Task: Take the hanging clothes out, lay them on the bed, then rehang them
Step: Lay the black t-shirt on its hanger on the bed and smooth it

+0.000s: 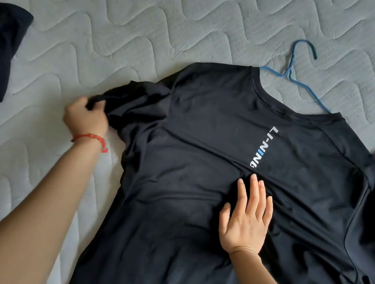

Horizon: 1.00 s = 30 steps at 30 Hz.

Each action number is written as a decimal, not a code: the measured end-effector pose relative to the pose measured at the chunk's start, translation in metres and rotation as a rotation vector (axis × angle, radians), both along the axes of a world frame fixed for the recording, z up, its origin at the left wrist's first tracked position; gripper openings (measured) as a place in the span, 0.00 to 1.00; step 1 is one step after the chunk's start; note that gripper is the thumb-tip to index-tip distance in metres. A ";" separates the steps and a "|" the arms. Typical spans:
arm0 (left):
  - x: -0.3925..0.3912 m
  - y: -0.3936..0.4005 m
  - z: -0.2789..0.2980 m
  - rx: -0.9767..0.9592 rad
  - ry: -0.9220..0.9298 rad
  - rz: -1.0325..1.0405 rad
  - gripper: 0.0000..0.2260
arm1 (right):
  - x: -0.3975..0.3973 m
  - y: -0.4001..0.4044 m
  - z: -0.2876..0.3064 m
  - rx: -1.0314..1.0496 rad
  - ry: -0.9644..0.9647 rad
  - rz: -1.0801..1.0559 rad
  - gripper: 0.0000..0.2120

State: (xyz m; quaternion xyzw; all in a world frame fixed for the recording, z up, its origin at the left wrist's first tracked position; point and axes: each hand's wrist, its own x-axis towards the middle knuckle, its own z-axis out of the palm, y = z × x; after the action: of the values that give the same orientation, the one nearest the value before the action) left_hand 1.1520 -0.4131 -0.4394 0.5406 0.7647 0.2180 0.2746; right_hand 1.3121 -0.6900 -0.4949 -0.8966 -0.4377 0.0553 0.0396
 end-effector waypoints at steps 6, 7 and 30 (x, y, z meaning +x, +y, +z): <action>-0.037 0.013 -0.006 -0.140 -0.164 0.193 0.17 | 0.000 0.001 0.000 -0.006 0.002 -0.004 0.26; -0.030 0.011 -0.003 -0.116 -0.099 0.137 0.18 | 0.000 0.001 0.000 -0.004 0.003 -0.003 0.26; -0.002 0.074 0.034 -0.240 -0.873 -0.003 0.10 | 0.000 0.000 0.000 0.019 -0.001 0.001 0.26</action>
State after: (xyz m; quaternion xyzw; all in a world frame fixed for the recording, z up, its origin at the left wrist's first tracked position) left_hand 1.1496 -0.3389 -0.4054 0.3636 0.5964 0.3351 0.6323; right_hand 1.3121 -0.6904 -0.4950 -0.8960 -0.4386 0.0504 0.0480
